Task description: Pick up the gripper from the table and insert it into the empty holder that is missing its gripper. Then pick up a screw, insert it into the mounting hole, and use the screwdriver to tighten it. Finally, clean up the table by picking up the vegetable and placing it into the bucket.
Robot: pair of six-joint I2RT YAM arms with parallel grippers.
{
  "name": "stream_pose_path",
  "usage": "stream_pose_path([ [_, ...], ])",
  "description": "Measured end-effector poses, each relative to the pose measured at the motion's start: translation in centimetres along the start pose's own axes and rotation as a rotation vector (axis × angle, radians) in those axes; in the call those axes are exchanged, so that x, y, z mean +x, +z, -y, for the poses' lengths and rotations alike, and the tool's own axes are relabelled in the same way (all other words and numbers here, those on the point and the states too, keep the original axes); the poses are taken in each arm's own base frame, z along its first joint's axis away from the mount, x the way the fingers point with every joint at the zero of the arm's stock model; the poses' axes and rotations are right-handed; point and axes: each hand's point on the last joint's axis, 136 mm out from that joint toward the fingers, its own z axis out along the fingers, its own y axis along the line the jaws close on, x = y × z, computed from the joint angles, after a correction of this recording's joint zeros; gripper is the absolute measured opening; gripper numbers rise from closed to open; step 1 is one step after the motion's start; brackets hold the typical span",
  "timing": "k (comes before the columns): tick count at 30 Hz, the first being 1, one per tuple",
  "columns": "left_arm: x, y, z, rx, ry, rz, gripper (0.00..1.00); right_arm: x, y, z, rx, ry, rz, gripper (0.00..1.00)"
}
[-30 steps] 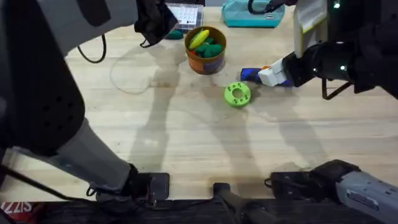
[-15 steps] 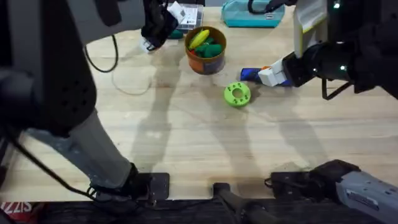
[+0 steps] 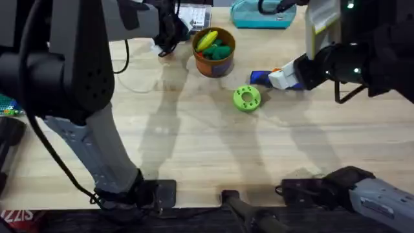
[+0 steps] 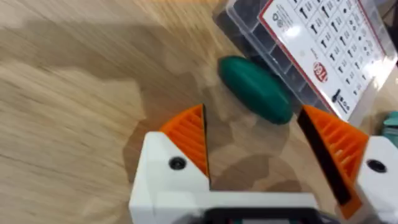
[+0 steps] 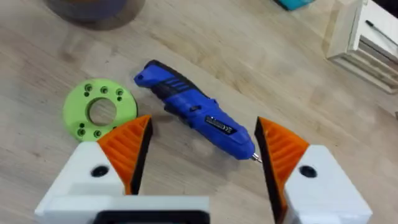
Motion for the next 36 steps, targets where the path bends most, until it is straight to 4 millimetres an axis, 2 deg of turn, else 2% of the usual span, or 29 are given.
stream_pose_path([
  [8,-0.9,0.3,-0.2,-0.013,0.042,0.046,0.857,-0.4,0.0,0.1,0.003,0.003,0.015,0.947],
  [12,-0.7,1.5,-0.2,-0.001,0.048,0.052,0.851,-0.4,0.0,0.1,0.003,0.003,0.015,0.947],
  [19,-0.8,1.8,0.0,0.011,0.055,0.058,0.849,-0.4,0.0,0.1,0.002,0.003,0.018,0.947],
  [21,-0.7,1.8,0.0,0.013,0.057,0.056,0.817,-0.5,0.0,0.1,0.003,0.004,0.021,0.947],
  [22,-0.7,1.8,0.1,0.016,0.058,0.054,0.795,-0.5,0.0,0.1,0.003,0.004,0.021,0.947],
  [24,-0.6,1.9,0.2,0.024,0.053,0.048,0.67,-0.5,0.0,0.1,0.003,0.004,0.022,0.947],
  [26,-0.6,1.9,0.6,0.037,0.05,0.047,0.45,-0.5,0.0,0.1,0.003,0.004,0.022,0.947],
  [28,-0.7,1.8,0.8,0.047,0.043,0.048,0.341,-0.5,0.0,0.1,0.003,0.004,0.021,0.947],
  [35,-0.7,1.8,1.2,0.057,0.04,0.045,0.195,-0.5,0.0,0.1,0.003,0.004,0.022,0.947],
  [36,-0.7,1.8,1.2,0.059,0.039,0.045,0.204,-0.5,0.0,0.1,0.003,0.004,0.022,0.947],
])
